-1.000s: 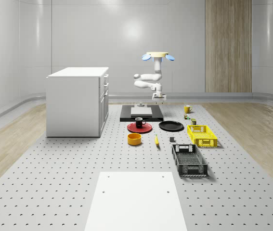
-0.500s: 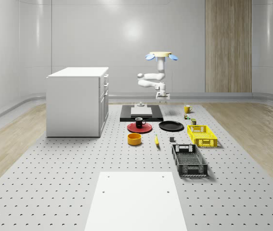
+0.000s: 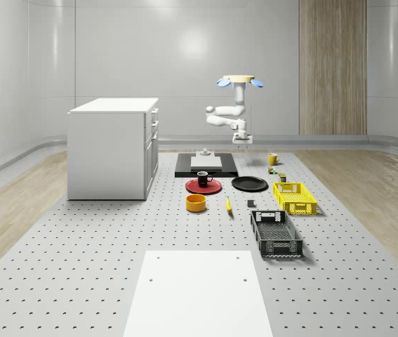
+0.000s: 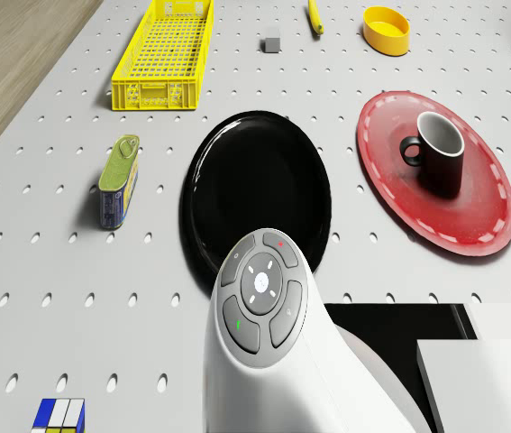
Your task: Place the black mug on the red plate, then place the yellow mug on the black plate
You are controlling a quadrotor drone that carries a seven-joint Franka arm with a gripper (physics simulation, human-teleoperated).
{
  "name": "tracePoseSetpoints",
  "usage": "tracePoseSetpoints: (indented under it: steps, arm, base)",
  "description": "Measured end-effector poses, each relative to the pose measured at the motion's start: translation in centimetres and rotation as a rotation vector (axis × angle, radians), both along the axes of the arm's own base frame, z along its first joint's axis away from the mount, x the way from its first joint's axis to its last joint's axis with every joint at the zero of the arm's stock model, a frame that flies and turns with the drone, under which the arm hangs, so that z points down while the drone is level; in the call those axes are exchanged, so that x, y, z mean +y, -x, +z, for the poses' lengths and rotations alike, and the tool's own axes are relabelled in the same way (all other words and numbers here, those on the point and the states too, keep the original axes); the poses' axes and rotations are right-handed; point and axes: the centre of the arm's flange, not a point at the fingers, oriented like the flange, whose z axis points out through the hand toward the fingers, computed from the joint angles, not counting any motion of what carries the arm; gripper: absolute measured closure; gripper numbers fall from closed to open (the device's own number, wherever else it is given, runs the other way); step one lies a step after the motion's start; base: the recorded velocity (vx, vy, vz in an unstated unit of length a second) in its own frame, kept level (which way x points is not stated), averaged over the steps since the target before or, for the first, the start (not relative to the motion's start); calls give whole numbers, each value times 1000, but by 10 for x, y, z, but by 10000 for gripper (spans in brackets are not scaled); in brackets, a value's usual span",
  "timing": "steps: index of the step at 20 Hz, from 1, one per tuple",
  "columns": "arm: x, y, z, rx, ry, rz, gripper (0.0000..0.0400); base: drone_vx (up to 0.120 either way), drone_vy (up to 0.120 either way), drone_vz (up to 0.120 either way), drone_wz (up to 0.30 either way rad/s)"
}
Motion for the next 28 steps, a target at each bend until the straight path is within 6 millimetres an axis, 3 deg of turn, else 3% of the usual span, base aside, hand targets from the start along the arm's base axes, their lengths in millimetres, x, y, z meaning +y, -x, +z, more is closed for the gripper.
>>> tracePoseSetpoints:
  steps: [17, 23, 28]
  arm:
    - [0, 0, 0, 0, 0, 0, 0]
    - [0, 0, 0, 0, 0, 0, 0]
    - [0, 0, 0, 0, 0, 0, 0]
  base:
    - [-120, 120, 0, 0]
    - [-7, 120, 0, 0]
    - [0, 120, -112, 0]
